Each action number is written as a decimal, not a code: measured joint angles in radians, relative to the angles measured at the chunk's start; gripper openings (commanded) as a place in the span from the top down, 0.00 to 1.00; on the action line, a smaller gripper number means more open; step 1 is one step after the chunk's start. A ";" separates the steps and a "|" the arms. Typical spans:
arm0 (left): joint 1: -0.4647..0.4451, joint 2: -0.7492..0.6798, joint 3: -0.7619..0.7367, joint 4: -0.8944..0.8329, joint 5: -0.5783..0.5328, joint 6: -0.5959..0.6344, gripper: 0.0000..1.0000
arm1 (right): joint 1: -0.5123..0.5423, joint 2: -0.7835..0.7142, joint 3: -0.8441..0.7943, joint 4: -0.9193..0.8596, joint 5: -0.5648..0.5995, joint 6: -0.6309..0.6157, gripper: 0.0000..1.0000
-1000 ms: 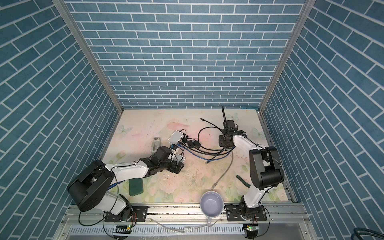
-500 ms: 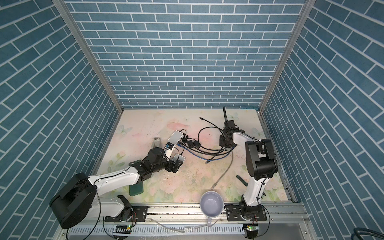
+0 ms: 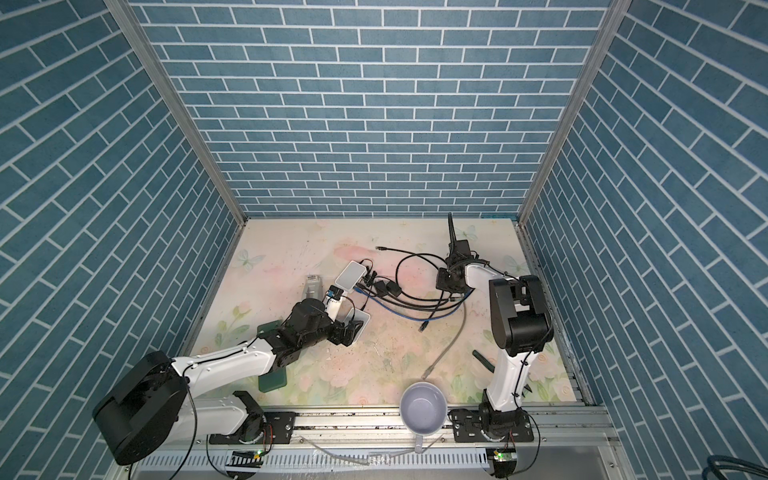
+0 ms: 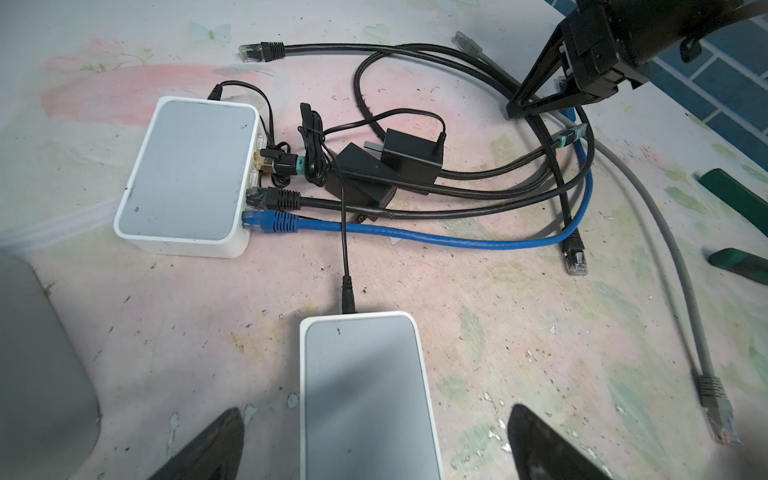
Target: Insert the plug into the switch port
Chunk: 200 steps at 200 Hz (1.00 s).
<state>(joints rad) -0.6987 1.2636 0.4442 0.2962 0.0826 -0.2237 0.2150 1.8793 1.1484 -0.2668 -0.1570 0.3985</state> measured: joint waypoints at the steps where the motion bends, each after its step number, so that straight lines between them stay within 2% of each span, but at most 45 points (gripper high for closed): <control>1: 0.000 0.000 0.000 0.000 0.000 0.000 0.00 | 0.000 0.000 0.000 0.003 -0.001 0.001 1.00; 55: 0.000 -0.003 -0.002 0.029 -0.002 -0.006 0.00 | -0.015 -0.018 -0.035 0.141 -0.019 0.093 1.00; 103: 0.000 -0.003 -0.024 0.079 -0.030 -0.030 0.00 | -0.016 -0.097 -0.089 0.253 -0.019 0.173 1.00; 163: 0.000 -0.045 -0.024 0.112 -0.039 -0.022 0.00 | -0.028 -0.246 -0.139 0.309 0.031 0.190 1.00; 200: 0.000 -0.038 0.002 0.109 -0.029 0.014 0.01 | -0.029 -0.283 -0.158 0.325 0.064 0.189 1.00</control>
<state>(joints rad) -0.6991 1.2255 0.4458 0.4049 0.0532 -0.2092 0.1860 1.5963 0.9901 0.0578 -0.0929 0.5877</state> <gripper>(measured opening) 0.995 0.075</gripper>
